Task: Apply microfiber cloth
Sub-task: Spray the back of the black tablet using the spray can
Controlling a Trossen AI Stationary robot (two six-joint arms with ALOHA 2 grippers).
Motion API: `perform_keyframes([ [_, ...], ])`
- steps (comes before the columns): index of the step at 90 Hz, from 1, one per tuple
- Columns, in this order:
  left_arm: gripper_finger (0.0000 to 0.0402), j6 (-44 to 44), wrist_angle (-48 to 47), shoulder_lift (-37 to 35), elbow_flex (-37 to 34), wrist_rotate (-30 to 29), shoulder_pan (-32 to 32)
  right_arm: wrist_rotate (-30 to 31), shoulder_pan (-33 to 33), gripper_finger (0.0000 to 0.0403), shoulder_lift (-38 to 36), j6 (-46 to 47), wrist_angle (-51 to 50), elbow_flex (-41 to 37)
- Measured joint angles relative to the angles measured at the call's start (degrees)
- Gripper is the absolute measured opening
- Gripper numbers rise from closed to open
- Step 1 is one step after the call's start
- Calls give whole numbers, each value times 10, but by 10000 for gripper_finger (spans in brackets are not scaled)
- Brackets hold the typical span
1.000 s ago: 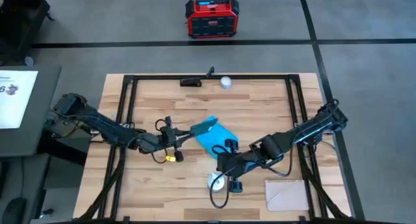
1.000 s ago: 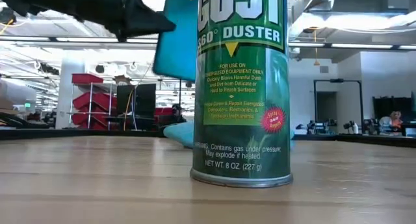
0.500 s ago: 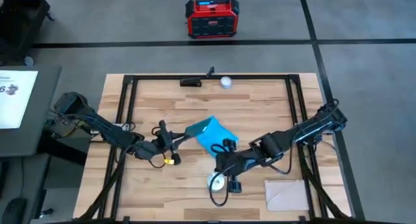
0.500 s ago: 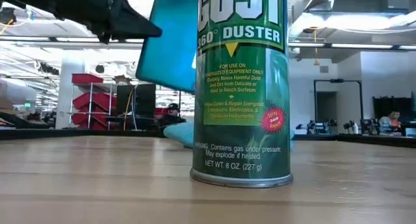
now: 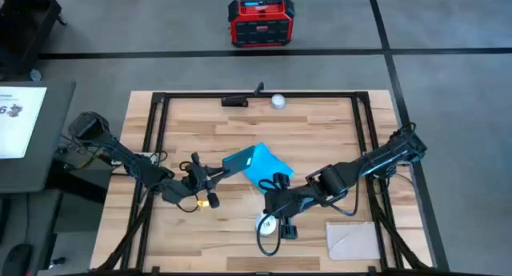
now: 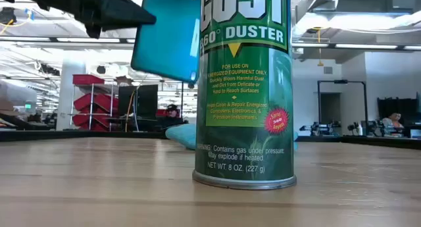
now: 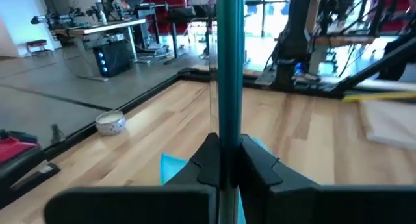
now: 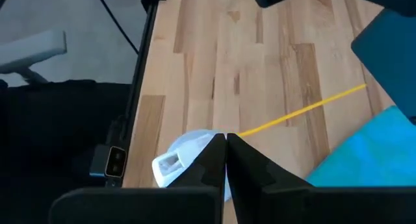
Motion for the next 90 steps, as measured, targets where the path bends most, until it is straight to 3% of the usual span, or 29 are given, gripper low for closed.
perform_keyframes([
  [12,4,7,14,0,0,-30,-19,-5,0,0,0,0,3,0],
  [29,4,3,14,3,0,-124,-67,-8,0,0,0,0,5,0],
  [90,4,-66,-33,3,0,-126,-76,-35,-20,0,37,-15,-27,34],
])
